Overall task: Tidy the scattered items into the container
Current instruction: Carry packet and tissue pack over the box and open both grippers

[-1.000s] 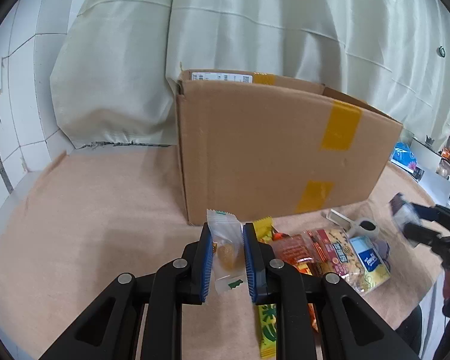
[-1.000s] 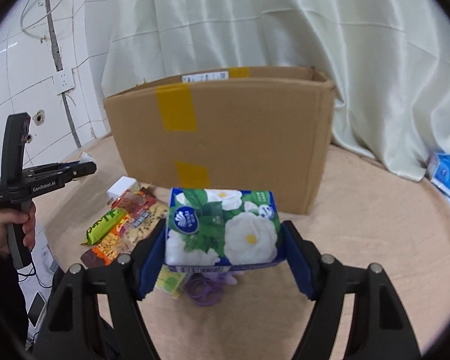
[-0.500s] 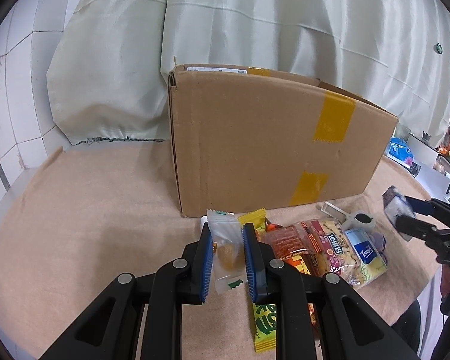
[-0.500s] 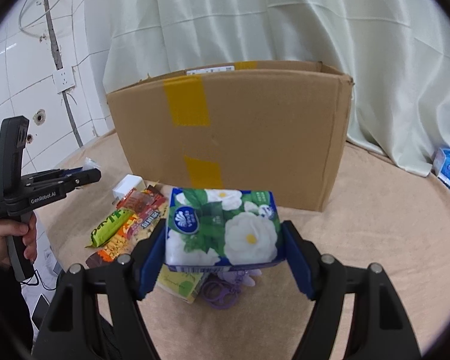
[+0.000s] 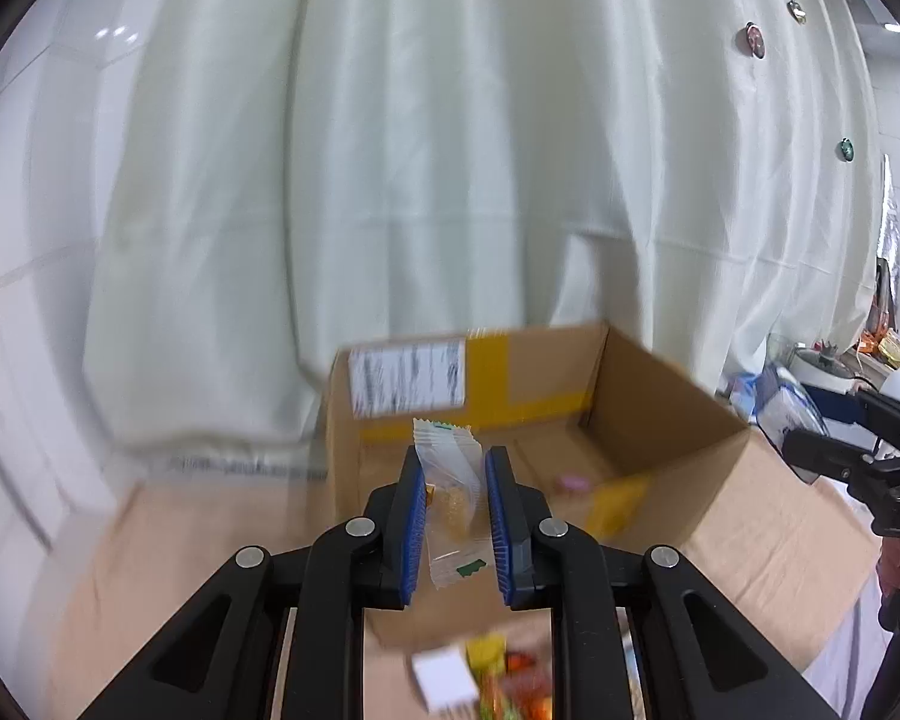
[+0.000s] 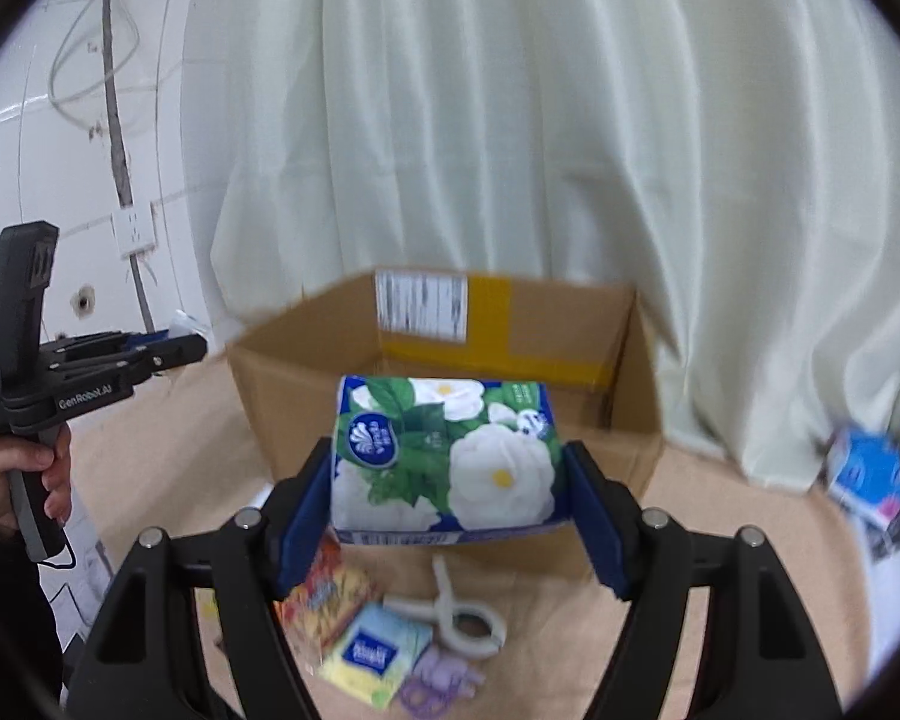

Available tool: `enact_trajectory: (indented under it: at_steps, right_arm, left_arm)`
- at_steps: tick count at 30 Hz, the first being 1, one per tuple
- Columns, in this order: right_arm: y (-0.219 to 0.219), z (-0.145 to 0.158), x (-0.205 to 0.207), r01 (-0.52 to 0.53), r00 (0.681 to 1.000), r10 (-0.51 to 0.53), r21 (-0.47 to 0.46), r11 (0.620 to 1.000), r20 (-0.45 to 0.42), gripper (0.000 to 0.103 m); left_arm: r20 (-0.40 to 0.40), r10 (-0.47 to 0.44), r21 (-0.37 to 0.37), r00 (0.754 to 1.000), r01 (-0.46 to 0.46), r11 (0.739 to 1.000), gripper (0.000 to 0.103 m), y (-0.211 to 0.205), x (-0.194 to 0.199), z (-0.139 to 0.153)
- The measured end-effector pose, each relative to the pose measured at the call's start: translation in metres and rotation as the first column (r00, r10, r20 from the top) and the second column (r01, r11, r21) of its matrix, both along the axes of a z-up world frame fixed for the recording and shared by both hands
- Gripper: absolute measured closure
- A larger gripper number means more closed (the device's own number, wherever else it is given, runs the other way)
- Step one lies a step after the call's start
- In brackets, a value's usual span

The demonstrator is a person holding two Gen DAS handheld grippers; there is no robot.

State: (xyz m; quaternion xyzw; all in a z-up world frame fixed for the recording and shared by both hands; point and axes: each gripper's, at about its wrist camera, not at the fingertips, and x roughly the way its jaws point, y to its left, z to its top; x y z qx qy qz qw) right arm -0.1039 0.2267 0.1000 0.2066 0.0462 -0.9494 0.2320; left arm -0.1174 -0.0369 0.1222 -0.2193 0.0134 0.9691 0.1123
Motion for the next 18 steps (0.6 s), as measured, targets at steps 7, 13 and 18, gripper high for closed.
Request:
enact_trajectory:
  at_steps: [7, 13, 18]
  right_arm:
    - [-0.018, 0.050, -0.056, -0.003, 0.999, 0.002, -0.011, 1.000, -0.040, 0.026]
    - [-0.029, 0.036, -0.117, 0.015, 0.999, -0.015, -0.008, 1.000, 0.036, 0.026]
    - [-0.035, 0.001, -0.155, 0.017, 0.992, -0.019, 0.011, 1.000, 0.122, 0.026]
  left_arm:
    - [0.016, -0.044, -0.024, 0.999, 0.044, 0.999, 0.083, 0.025, -0.068, 0.039]
    - [0.113, -0.061, -0.006, 0.992, 0.062, 0.998, 0.083, 0.035, -0.127, 0.019]
    - [0.222, -0.060, -0.001, 0.973, 0.062, 0.998, 0.083, 0.038, -0.166, -0.021]
